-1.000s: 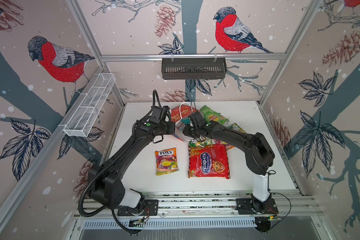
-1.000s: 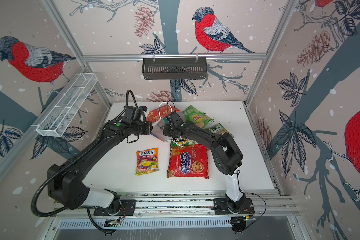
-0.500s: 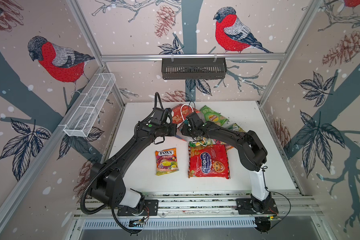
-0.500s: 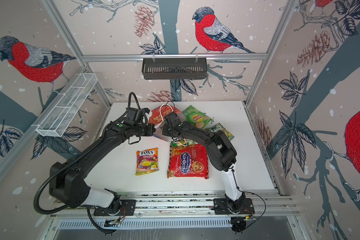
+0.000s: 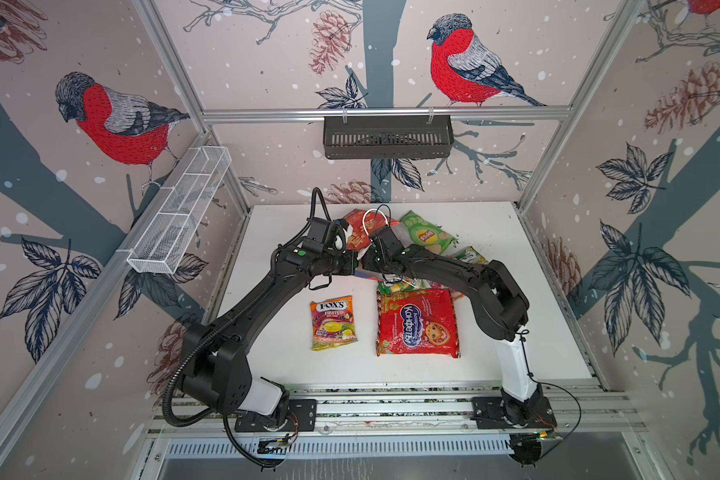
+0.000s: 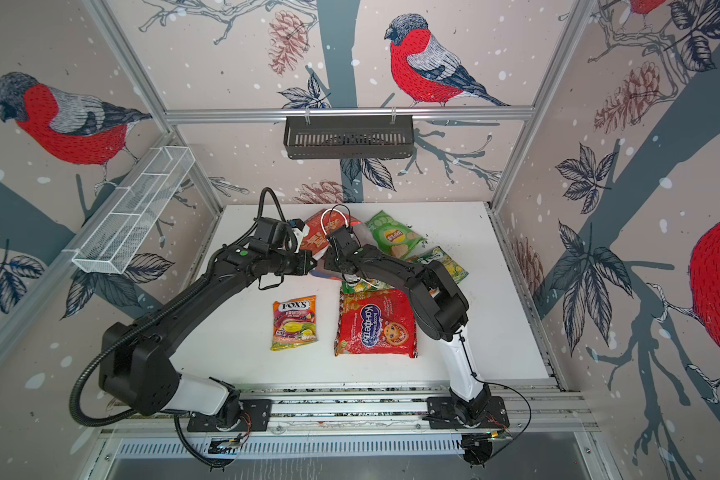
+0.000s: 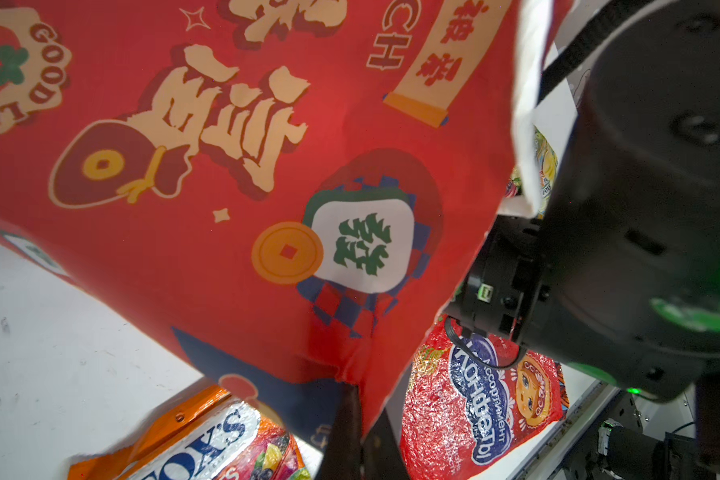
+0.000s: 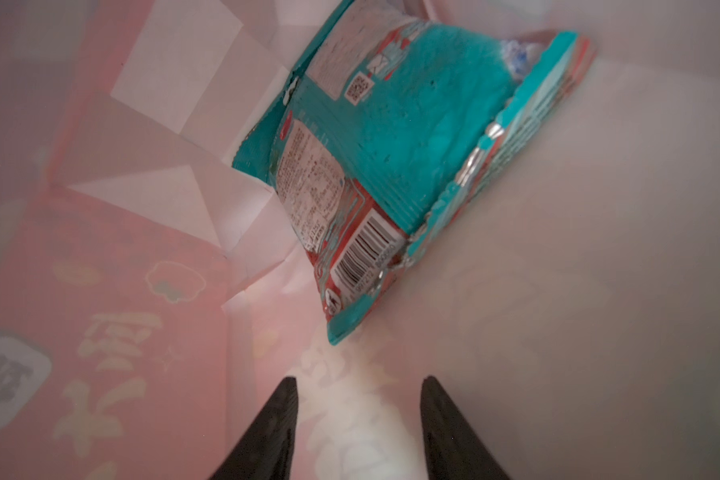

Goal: Take the snacks out of the paper bag

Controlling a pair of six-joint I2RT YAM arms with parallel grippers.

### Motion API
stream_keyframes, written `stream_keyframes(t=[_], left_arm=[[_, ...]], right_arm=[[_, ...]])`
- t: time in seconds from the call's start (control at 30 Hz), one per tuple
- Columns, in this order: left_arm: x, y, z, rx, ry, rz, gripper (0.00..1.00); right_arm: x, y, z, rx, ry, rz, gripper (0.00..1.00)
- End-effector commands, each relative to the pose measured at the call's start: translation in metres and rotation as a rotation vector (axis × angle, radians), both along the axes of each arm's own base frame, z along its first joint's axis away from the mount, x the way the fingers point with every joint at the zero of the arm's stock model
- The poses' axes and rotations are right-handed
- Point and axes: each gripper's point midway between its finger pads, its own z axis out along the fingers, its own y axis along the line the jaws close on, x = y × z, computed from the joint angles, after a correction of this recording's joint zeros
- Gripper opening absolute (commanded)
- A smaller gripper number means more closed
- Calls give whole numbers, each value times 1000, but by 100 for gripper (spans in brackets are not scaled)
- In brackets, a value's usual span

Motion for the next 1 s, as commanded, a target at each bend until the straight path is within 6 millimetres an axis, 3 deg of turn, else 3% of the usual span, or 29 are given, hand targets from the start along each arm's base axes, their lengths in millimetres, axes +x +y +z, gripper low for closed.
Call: stream_keyframes(t=[0.0,0.27,0.37,0.5,0.77,0.97], left_arm=[[-2,-10,6,-48,-12,-43,0],[-3,-13,7,-67,-16,-58,0],[-4,-14,6,-73,-10,-59,0],[-5,-14,4,-73,-6,-60,0],[-3,-1,-6,8,10,-19,0],[4,22,-11,143,1,50,0]], right_arm=[[7,6,3,-3,-56,5,50],[6,20,-18,6,-30,50,48],[7,22,-24,8,-28,52,43],[9,26,-26,22,-36,62,29],[8,28,-8,86,-66,81,4],[5,26,11,144,-81,84,0]])
